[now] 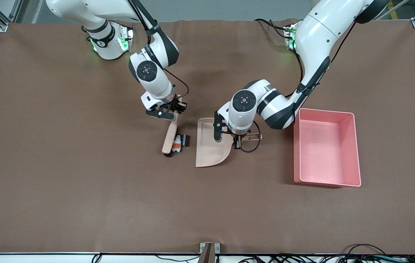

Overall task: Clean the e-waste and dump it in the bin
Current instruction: 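Sweep the switch and capacitor into the dustpan with the right gripper's brush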

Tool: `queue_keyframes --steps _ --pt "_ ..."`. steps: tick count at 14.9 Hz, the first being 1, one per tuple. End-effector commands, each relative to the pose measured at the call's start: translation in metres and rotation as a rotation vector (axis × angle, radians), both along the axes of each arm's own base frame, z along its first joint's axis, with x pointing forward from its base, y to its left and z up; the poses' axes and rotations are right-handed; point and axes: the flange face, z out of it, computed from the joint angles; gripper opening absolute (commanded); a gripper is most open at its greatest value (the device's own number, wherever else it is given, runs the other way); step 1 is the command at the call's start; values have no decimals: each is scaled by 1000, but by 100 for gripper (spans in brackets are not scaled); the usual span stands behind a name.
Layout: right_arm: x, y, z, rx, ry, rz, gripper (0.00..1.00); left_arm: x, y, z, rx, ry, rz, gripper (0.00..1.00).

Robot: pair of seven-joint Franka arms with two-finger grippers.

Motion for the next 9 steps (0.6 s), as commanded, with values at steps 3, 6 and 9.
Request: queue_keyframes --steps 3,6,9 --pt "-1 61 -13 16 13 -79 0 -3 -19 -2 4 -3 -20 4" --pt "-2 104 -1 28 31 -119 0 -3 -19 -2 4 0 -18 3" --pt "-11 131 8 -2 88 -144 0 -3 -19 -2 4 0 -16 3"
